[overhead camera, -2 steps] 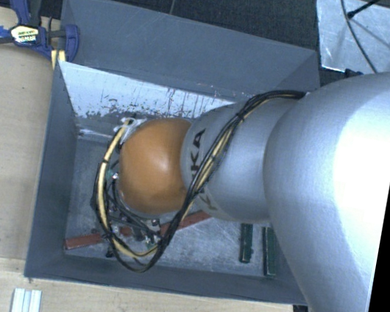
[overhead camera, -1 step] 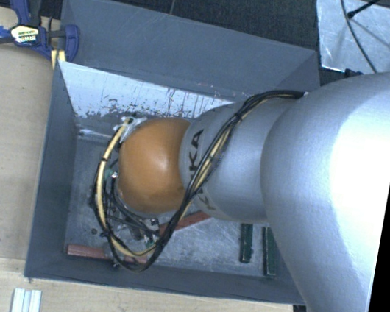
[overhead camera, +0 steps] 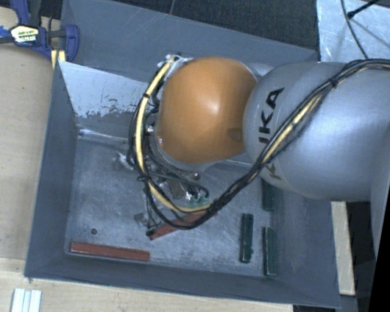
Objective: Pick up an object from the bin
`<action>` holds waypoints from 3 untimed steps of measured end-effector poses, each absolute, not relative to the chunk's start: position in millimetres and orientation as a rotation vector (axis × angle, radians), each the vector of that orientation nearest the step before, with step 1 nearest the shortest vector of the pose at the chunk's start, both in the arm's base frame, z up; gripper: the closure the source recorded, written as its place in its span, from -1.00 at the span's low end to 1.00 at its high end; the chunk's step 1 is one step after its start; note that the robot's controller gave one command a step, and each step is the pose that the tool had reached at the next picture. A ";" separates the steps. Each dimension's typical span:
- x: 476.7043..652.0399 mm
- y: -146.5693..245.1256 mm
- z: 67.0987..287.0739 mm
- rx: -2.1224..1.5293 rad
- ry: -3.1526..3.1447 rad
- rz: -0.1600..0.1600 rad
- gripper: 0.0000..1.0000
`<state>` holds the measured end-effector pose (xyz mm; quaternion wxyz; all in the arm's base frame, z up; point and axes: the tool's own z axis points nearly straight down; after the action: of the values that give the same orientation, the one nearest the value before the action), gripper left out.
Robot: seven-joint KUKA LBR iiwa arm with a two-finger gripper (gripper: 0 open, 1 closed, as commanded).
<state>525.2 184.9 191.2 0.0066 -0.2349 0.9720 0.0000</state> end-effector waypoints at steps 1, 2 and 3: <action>481.6 98.6 117.5 -0.696 3.072 -0.005 -1.00; 542.8 54.9 67.2 -0.784 3.038 -0.004 -1.00; 541.7 59.5 71.0 -0.787 3.036 0.001 1.00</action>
Offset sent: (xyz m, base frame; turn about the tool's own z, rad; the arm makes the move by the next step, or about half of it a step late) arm -0.0418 -0.0813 -0.0703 0.0211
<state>541.7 59.5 71.0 0.0029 -0.2509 0.9680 0.0004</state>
